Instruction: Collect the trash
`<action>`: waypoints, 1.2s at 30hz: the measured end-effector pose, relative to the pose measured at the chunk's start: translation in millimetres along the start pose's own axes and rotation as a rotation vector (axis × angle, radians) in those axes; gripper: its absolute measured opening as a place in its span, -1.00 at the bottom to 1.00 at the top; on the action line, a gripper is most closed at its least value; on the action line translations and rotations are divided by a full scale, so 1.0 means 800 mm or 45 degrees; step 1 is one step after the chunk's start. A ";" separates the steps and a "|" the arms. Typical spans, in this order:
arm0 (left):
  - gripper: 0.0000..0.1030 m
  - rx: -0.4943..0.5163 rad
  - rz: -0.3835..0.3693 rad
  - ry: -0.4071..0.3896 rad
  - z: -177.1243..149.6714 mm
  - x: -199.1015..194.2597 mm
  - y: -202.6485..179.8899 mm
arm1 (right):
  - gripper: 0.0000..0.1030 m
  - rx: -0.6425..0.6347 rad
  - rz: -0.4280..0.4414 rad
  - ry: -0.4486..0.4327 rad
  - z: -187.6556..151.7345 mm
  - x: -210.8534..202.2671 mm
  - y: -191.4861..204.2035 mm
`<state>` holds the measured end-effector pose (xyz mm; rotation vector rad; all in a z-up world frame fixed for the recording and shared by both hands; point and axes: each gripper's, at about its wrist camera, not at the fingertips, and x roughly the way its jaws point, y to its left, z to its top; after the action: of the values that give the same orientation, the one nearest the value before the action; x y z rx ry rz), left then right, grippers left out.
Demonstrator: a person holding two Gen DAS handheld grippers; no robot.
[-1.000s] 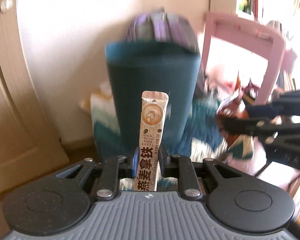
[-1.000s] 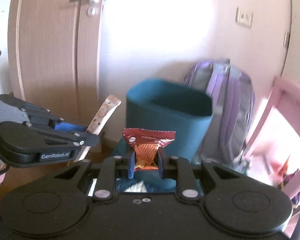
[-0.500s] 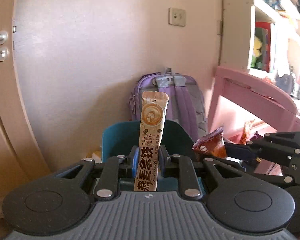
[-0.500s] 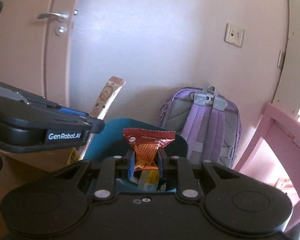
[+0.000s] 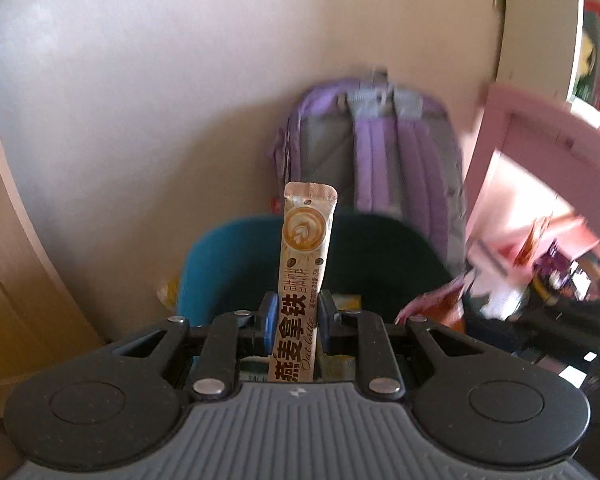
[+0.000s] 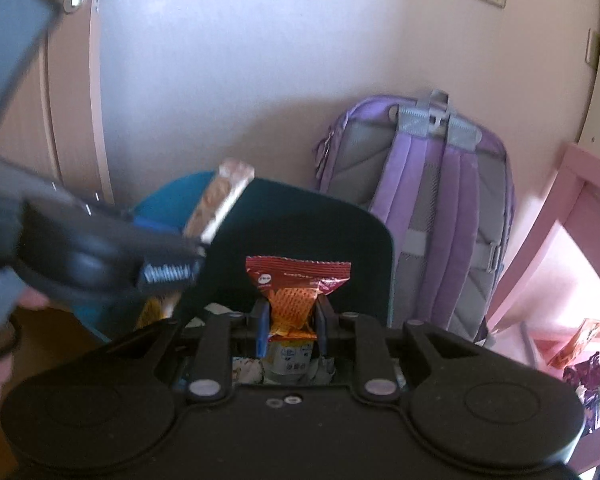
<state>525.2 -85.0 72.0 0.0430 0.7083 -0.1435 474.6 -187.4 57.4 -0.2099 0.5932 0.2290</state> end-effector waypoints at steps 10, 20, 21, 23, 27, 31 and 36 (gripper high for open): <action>-0.55 -0.052 -0.008 0.163 -0.028 0.049 0.007 | -0.35 0.040 0.025 0.052 -0.005 0.013 -0.004; 0.44 -0.032 0.016 0.109 -0.026 0.027 0.006 | -0.09 0.061 -0.011 0.021 -0.005 -0.014 -0.008; 0.45 -0.035 0.000 0.087 -0.026 0.020 0.006 | -0.08 0.064 -0.010 0.009 -0.006 -0.023 -0.008; 0.48 -0.036 0.000 0.055 -0.022 0.005 0.006 | -0.03 0.077 -0.005 -0.013 -0.008 -0.041 -0.008; 0.55 -0.026 0.006 -0.020 -0.022 -0.037 0.005 | 0.06 0.107 0.028 -0.078 -0.012 -0.088 -0.006; 0.56 -0.039 0.016 -0.083 -0.028 -0.088 0.009 | 0.10 0.120 0.063 -0.138 -0.016 -0.133 -0.002; 0.58 -0.040 0.015 -0.132 -0.042 -0.145 0.009 | 0.11 0.125 0.091 -0.199 -0.028 -0.186 0.003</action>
<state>417.7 -61.7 122.2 0.0097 0.6069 -0.1223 342.4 -213.4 124.6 -0.0746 0.4556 0.2819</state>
